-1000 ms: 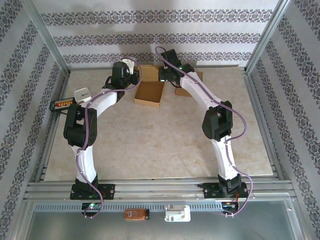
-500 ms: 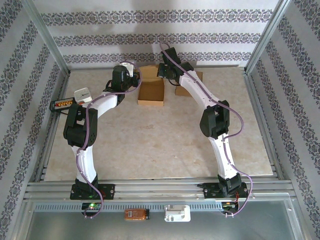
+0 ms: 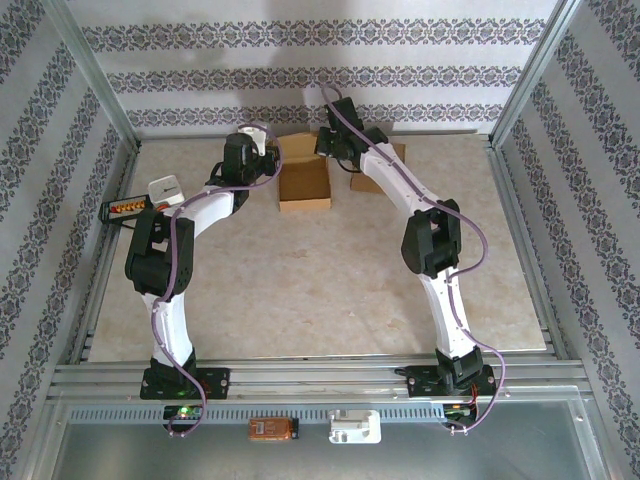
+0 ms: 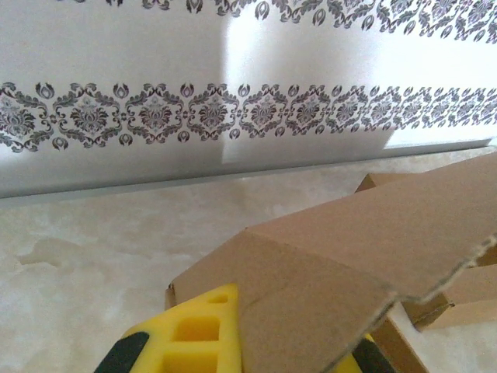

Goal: Fold the paper box

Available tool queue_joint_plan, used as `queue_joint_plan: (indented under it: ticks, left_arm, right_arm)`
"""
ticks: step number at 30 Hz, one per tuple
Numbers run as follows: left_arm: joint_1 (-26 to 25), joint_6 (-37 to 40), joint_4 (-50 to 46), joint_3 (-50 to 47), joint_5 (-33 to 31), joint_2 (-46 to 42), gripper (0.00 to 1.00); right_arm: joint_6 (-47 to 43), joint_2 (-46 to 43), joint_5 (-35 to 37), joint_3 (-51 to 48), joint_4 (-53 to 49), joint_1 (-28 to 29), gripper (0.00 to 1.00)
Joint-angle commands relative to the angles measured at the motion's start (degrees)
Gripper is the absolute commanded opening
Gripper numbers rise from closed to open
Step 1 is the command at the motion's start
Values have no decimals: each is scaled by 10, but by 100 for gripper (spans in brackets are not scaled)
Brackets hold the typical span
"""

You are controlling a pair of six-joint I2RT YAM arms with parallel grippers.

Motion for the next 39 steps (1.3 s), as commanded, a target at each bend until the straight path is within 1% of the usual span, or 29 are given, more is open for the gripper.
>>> queue_joint_plan:
  ticks: [1, 3, 8, 12, 15, 19, 27, 31, 35, 39]
  left_arm:
    - [-10, -17, 7, -18, 34, -27, 0]
    - [-10, -20, -2, -23, 33, -30, 1]
    - [-10, -45, -5, -46, 39, -38, 3]
    - [-9, -68, 19, -84, 36, -48, 3]
    - [-9, -74, 28, -106, 29, -54, 3]
    - [-9, -87, 38, -125, 39, -58, 5]
    - [-10, -101, 53, -159, 36, -68, 6]
    - [-9, -112, 43, -134, 56, -61, 6]
    - [-6, -162, 45, -100, 62, -51, 6]
    - [-6, -184, 18, -59, 72, -32, 6]
  right_arm:
    - [-10, -40, -15, -89, 64, 6, 2]
    - [-14, -60, -9, -131, 90, 4, 2]
    - [-38, -80, -9, -155, 88, 3, 3]
    - [-48, -96, -7, -190, 104, 8, 4]
    - [-59, -103, -4, -216, 117, 12, 5]
    - [-65, -113, 0, -246, 128, 14, 6]
    - [-82, -133, -4, -292, 150, 16, 9]
    - [-91, -140, -7, -289, 150, 19, 9]
    - [-86, -146, -7, -277, 147, 21, 9]
    - [-83, -143, -9, -260, 134, 20, 9]
